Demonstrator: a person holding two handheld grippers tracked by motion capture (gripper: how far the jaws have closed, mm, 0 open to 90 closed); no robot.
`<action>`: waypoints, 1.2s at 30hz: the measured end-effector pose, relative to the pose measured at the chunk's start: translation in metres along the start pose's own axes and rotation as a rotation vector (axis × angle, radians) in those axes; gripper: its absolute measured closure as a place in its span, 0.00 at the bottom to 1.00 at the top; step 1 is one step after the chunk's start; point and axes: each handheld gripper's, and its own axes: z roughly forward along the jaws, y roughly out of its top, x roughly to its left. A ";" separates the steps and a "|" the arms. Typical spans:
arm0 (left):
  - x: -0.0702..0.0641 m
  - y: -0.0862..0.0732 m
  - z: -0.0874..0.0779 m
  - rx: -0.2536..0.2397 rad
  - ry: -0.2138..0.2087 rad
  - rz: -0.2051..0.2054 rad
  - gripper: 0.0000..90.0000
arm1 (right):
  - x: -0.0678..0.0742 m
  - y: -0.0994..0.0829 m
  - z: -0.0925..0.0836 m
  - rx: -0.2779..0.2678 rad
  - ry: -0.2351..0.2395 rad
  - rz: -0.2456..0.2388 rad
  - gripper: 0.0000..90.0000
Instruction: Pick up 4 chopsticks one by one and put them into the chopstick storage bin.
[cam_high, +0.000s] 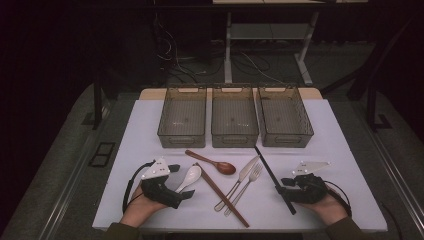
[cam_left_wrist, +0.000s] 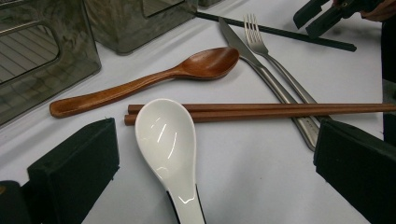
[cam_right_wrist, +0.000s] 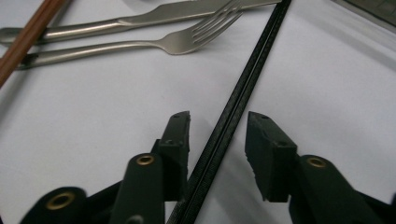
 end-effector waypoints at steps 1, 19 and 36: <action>0.000 0.000 0.000 0.000 0.000 0.000 0.00 | 0.000 0.000 0.001 0.003 -0.002 -0.003 0.69; 0.001 -0.001 0.000 0.003 0.003 0.002 0.00 | 0.004 0.002 0.006 0.047 -0.035 -0.020 0.79; 0.001 -0.001 -0.001 0.005 0.003 0.000 0.00 | -0.002 0.001 0.002 0.074 -0.086 -0.036 0.83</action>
